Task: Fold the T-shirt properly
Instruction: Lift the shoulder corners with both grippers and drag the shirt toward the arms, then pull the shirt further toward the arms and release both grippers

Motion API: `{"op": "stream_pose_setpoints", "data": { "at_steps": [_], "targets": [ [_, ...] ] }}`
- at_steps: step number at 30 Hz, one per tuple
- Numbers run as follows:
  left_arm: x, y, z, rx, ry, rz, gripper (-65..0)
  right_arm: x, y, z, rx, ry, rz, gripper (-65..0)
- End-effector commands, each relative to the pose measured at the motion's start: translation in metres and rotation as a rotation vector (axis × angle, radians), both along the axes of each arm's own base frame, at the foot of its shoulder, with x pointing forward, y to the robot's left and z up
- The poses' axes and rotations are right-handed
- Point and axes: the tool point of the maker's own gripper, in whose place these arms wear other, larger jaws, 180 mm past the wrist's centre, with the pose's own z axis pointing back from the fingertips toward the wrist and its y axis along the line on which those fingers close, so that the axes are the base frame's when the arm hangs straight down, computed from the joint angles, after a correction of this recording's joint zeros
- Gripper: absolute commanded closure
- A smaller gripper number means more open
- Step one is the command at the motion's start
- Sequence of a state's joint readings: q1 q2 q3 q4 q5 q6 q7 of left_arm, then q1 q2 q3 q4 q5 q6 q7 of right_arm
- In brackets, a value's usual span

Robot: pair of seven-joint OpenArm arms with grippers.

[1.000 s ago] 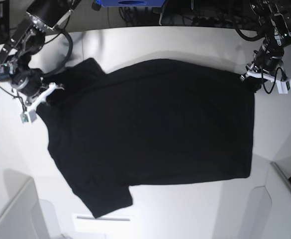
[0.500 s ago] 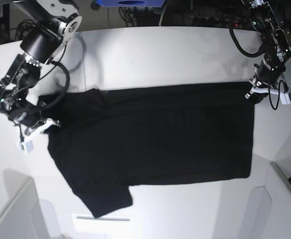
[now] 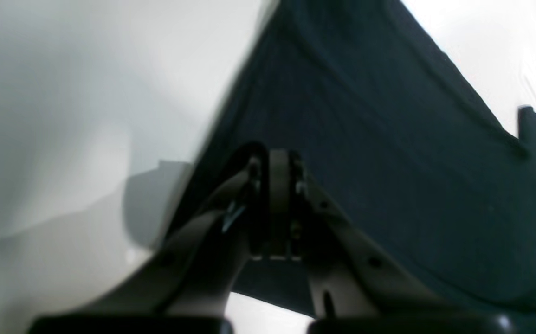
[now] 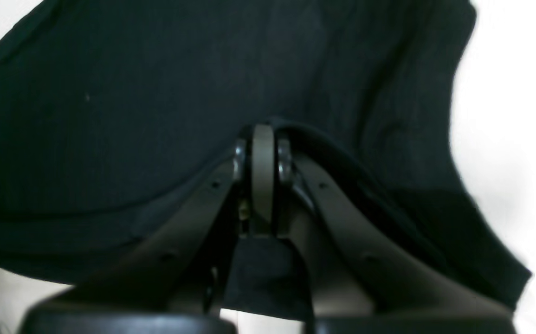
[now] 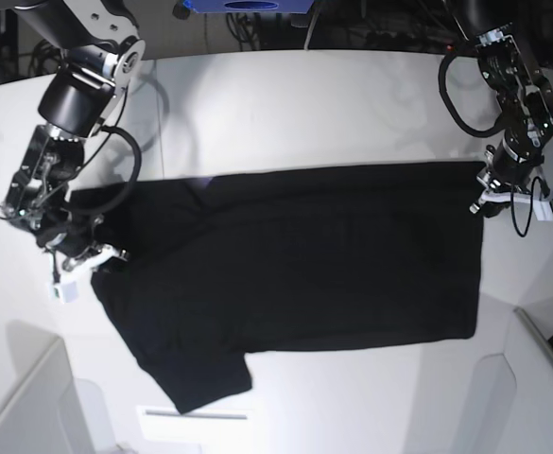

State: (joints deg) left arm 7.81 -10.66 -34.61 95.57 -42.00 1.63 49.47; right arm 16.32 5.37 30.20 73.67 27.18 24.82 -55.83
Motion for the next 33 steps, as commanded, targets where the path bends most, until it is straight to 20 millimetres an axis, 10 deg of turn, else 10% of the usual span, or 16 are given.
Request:
{"op": "stream_pose_setpoints", "data": {
  "at_steps": [1,14,18,26,33],
  "targets": [
    [0.010,0.007,0.016,0.037,-0.048,0.002,0.0,0.019,-0.005,0.025,0.002,-0.086,-0.012,0.0],
    [0.021,0.009,0.025,0.052,-0.073,0.003,0.0,0.026,-0.002,0.016,0.039,-0.074,-0.025,0.0],
    [0.020,0.011,0.026,0.054,-0.074,0.007,0.0,0.026,-0.005,0.020,0.039,-0.085,-0.034,-24.6],
    [0.018,0.018,0.051,0.089,-0.135,0.027,-42.9,-0.003,-0.015,0.058,-0.096,-0.213,-0.040,-33.2],
    [-0.049,0.037,0.029,0.008,-0.094,0.170,-49.5,-0.085,-0.029,0.056,-0.112,-0.215,-0.232,-33.9]
  ]
}}
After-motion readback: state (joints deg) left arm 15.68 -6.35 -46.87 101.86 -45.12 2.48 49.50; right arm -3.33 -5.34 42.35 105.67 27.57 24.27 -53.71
